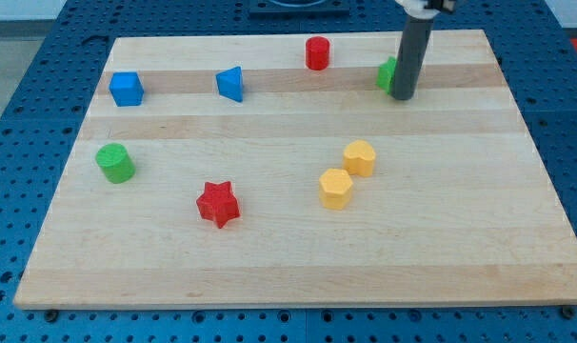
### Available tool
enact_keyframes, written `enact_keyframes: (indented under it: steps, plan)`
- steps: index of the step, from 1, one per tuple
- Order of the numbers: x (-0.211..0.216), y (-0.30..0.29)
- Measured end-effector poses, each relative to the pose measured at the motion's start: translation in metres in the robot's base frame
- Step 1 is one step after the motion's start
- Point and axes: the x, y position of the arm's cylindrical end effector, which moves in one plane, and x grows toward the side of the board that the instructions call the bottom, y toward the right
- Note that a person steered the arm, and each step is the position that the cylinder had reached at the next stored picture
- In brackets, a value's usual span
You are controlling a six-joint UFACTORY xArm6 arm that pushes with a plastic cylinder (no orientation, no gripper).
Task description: Push the green star to the top right of the board
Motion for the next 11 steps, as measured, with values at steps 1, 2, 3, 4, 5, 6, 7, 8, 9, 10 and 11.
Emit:
enact_keyframes:
  steps: [1, 2, 3, 4, 5, 6, 7, 8, 9, 10, 11]
  plan:
    - [0.016, -0.002]
    - [0.04, -0.046]
    - [0.018, -0.053]
    - [-0.013, -0.018]
    - [-0.044, 0.009]
    - [-0.068, 0.035]
    - [-0.046, 0.032]
    - [0.011, -0.01]
    - [0.016, -0.083]
    - [0.037, -0.169]
    - [0.083, -0.254]
